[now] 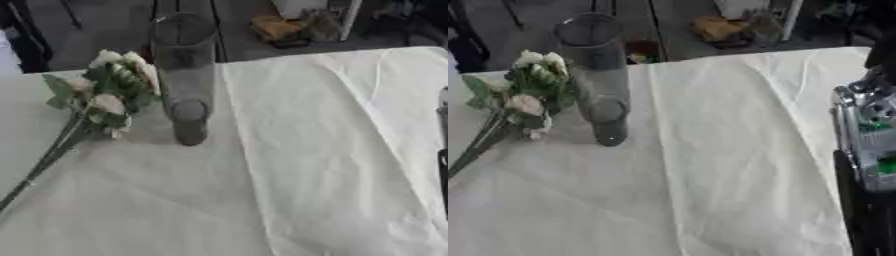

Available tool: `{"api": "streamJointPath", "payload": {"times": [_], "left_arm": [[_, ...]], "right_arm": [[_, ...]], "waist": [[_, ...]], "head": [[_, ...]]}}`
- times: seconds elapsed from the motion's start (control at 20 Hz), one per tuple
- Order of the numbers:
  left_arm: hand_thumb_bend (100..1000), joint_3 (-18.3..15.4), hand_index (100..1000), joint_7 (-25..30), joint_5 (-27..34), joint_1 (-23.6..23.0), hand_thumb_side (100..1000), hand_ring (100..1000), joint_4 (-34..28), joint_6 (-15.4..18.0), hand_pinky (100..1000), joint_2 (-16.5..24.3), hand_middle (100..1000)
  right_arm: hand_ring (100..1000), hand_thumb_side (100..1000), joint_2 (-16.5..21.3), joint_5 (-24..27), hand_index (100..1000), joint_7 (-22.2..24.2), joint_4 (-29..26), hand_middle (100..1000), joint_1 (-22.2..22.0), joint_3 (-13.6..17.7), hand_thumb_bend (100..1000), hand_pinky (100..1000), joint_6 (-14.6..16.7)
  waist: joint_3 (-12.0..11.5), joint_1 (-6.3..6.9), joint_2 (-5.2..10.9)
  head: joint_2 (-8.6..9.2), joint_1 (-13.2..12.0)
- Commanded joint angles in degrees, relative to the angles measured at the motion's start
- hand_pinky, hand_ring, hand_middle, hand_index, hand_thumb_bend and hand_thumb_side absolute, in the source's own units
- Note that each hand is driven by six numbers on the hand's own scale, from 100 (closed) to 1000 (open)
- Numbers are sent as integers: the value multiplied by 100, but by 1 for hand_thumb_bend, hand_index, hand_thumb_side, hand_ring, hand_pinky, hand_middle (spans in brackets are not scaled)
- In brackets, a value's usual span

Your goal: Arrange flowers into the vase.

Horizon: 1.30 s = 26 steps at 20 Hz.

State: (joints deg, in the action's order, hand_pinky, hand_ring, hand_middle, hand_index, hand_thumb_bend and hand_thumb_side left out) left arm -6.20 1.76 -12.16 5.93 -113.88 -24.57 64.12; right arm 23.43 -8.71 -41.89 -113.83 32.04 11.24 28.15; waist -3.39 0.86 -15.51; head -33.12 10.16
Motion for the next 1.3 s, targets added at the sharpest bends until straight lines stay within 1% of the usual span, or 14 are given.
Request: {"api": "streamJointPath", "payload": {"times": [0.05, 0.25, 0.4, 0.5, 0.65, 0.7, 0.75, 0.85, 0.95, 1.0, 1.1, 1.3], "left_arm": [[350, 1, 1000, 293, -61, 136, 699, 886, -71, -297, 824, 297, 930], [371, 158, 997, 660, -208, 208, 685, 887, -71, -664, 826, 344, 929], [427, 290, 1000, 920, -279, 229, 650, 893, -71, -912, 835, 391, 934], [451, 377, 1000, 1096, -291, 238, 638, 896, -71, -1015, 839, 417, 933], [489, 471, 1000, 1380, -350, 270, 615, 900, -71, -1079, 844, 448, 937], [505, 490, 1000, 1476, -388, 286, 616, 903, -71, -1090, 848, 454, 940], [524, 511, 1000, 1571, -417, 301, 637, 903, -71, -1093, 850, 456, 941], [603, 559, 1000, 1760, -454, 334, 684, 909, -71, -1093, 862, 463, 948], [665, 609, 1000, 1942, -517, 382, 707, 914, -64, -1099, 874, 475, 955], [682, 630, 1000, 2035, -551, 412, 711, 918, -46, -1103, 885, 481, 957], [680, 669, 1000, 2226, -643, 489, 712, 925, 50, -1103, 897, 504, 956], [629, 730, 1000, 2587, -873, 684, 713, 916, 346, -1080, 885, 526, 948]], "right_arm": [[802, 867, 103, -19, 847, -92, -77, 783, 85, 10, 100, 699, 91], [802, 863, 88, -12, 847, -83, -77, 783, 94, 3, 100, 701, 88], [802, 862, 82, -5, 847, -79, -77, 783, 100, 3, 100, 701, 86], [802, 861, 78, 0, 847, -78, -77, 783, 103, 2, 100, 702, 85], [802, 862, 71, 7, 847, -72, -77, 783, 108, -2, 100, 702, 83], [802, 861, 70, 8, 847, -71, -77, 783, 110, -3, 100, 702, 84], [803, 859, 68, 11, 847, -69, -77, 783, 112, -4, 100, 702, 83], [803, 857, 61, 16, 846, -66, -77, 783, 116, -6, 100, 703, 78], [803, 857, 54, 21, 845, -58, -77, 782, 120, -12, 100, 703, 76], [803, 857, 52, 22, 845, -54, -77, 782, 121, -13, 100, 703, 77], [803, 853, 48, 23, 845, -48, -77, 782, 118, -15, 100, 704, 78], [804, 845, 29, 24, 844, -40, -77, 781, 110, -21, 100, 705, 68]], "waist": [[19, 0, 63], [42, 10, 48], [61, 15, 49], [72, 17, 52], [84, 17, 52], [89, 17, 50], [93, 19, 48], [97, 25, 42], [101, 29, 35], [105, 31, 33], [116, 38, 28], [134, 54, 17]], "head": [[81, 10], [174, 44], [211, 75], [201, 80], [189, 84], [187, 80], [183, 73], [167, 61], [153, 50], [149, 45], [149, 32], [147, 22]]}}
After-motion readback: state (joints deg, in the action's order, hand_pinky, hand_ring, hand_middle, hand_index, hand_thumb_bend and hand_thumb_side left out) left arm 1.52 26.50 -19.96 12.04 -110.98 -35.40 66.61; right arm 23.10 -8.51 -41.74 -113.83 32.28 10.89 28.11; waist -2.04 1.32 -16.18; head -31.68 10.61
